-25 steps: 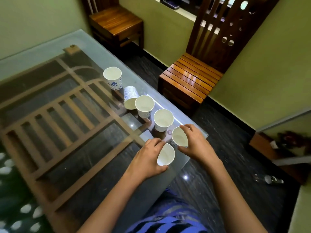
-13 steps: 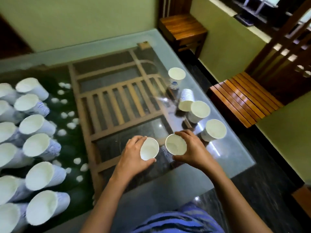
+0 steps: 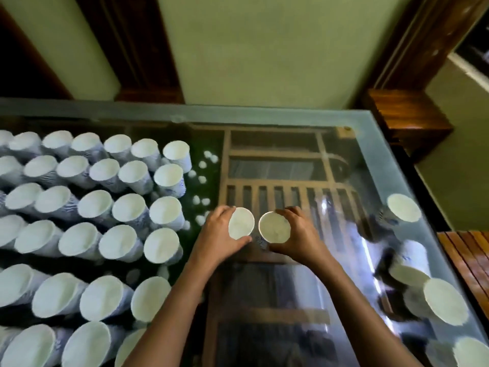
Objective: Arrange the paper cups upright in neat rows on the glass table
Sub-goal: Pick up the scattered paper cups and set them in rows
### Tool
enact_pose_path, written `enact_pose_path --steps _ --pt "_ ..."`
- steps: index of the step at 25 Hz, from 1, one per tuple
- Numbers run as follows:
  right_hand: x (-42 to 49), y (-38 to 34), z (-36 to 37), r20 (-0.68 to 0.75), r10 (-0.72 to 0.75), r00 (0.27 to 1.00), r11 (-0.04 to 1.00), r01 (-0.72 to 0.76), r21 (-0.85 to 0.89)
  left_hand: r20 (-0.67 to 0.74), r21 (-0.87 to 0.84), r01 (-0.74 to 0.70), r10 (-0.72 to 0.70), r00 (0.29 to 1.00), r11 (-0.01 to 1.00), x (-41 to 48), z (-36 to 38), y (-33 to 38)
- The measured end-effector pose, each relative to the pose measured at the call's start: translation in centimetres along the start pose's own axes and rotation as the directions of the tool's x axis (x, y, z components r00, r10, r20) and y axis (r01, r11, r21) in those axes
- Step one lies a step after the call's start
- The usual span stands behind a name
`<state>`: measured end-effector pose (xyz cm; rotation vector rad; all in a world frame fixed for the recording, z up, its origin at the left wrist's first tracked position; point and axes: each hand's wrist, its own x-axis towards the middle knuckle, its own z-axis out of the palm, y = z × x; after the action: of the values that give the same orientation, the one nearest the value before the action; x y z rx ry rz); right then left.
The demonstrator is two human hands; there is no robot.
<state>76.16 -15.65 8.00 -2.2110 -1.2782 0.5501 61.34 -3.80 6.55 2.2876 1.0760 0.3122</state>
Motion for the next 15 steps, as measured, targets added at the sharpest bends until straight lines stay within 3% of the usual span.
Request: enact_pose_path --steps 7,15 --pt "14.8 -3.1 3.7 -0.079 -0.053 0.995 0.996 0.058 0.063 -0.188 0.0 0.088 -0.087 0.978 0.996 13.4 -3.0 -5.0" --pt "21.0 -4.3 4.4 -0.164 -0.144 0.976 0.989 0.145 -0.008 -0.201 -0.027 0.076 -0.08 0.976 0.997 19.5 -1.1 -7.9"
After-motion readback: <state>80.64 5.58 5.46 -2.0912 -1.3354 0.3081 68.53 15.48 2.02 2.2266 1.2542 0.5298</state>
